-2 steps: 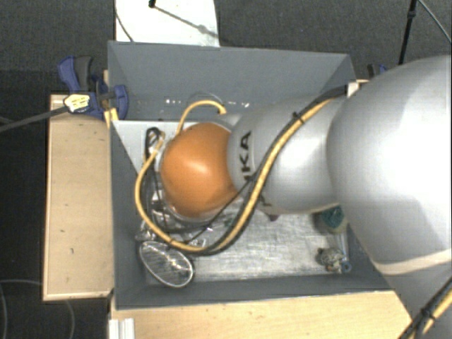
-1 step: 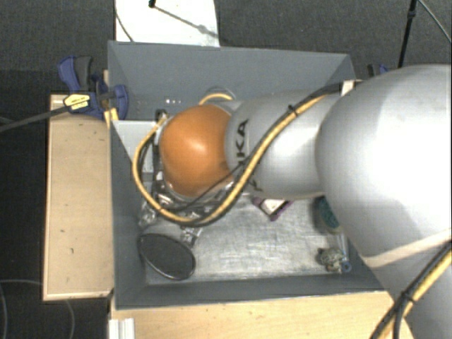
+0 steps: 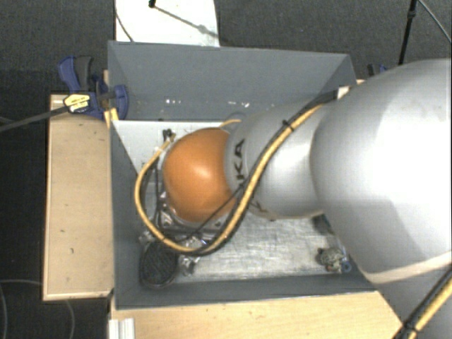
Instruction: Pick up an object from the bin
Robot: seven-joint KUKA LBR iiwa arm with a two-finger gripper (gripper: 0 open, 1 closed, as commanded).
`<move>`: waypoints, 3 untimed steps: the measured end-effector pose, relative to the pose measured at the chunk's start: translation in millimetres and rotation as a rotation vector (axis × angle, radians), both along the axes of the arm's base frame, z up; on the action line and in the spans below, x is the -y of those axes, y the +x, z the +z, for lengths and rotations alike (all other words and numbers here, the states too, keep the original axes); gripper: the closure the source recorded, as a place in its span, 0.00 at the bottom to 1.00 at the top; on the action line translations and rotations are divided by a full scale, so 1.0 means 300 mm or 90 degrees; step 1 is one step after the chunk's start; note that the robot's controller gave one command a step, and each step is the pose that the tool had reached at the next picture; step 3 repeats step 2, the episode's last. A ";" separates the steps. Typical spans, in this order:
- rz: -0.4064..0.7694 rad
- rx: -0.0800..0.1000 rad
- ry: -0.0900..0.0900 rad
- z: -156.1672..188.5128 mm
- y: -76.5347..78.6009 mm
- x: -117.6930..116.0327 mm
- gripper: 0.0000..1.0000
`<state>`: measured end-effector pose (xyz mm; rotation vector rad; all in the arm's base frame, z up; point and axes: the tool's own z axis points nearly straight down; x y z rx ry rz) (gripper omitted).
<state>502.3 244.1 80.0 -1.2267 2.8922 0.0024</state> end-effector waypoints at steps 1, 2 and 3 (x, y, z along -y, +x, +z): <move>-0.001 0.000 -0.003 0.000 0.005 0.010 1.00; -0.034 0.006 0.002 0.527 -0.019 0.016 1.00; -0.034 0.006 0.002 0.527 -0.019 0.016 1.00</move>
Offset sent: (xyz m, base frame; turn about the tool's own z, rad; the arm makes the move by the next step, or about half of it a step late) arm 0.0000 0.0000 0.0000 0.0000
